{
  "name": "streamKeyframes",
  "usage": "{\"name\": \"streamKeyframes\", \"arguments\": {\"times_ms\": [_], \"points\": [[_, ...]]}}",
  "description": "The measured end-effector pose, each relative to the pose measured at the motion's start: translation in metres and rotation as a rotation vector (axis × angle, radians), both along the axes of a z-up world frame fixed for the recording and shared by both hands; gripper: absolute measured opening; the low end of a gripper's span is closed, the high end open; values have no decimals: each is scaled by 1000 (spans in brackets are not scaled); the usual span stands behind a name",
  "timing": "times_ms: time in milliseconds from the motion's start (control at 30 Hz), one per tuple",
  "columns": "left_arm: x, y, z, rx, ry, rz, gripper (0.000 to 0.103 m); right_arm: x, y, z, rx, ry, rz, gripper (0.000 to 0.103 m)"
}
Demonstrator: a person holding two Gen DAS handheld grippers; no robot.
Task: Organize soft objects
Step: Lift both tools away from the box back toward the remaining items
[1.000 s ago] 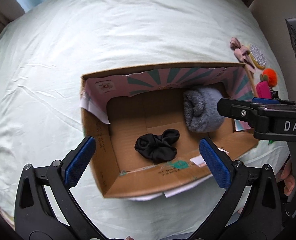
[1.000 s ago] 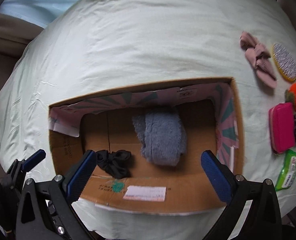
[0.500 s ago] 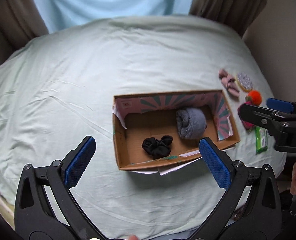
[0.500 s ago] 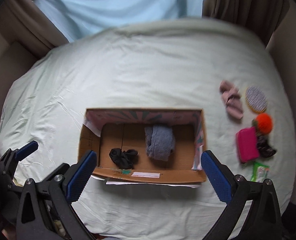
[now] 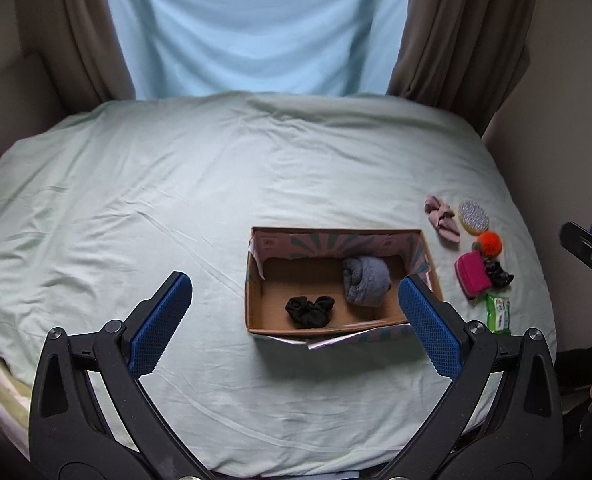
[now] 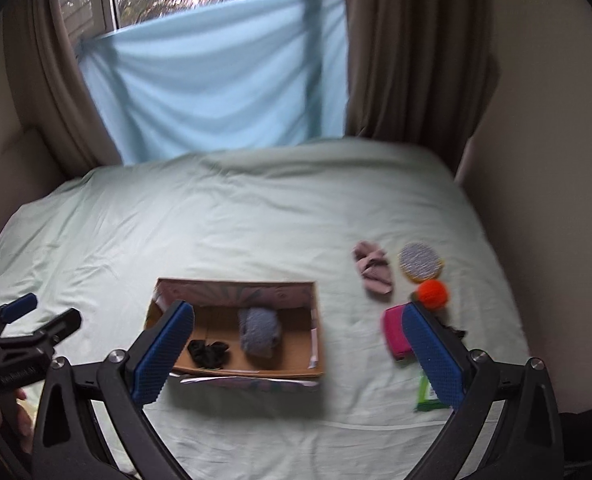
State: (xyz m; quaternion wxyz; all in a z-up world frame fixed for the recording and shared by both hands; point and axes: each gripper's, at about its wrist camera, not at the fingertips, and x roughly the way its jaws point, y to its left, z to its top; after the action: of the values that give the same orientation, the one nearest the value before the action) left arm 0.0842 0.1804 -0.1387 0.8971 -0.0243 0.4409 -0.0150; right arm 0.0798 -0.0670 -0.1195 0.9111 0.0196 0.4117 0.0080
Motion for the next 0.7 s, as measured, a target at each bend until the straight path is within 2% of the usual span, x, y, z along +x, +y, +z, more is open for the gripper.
{"name": "streamKeyframes", "arguments": {"times_ms": [100, 333, 700], "points": [[-13, -8, 11, 0, -24, 17, 103, -18, -21, 10, 9, -54, -34, 103], [-36, -47, 30, 1, -80, 57, 103, -47, -79, 19, 35, -96, -61, 103], [-26, -149, 21, -15, -34, 46, 103, -50, -180, 6, 54, -81, -52, 103]]}}
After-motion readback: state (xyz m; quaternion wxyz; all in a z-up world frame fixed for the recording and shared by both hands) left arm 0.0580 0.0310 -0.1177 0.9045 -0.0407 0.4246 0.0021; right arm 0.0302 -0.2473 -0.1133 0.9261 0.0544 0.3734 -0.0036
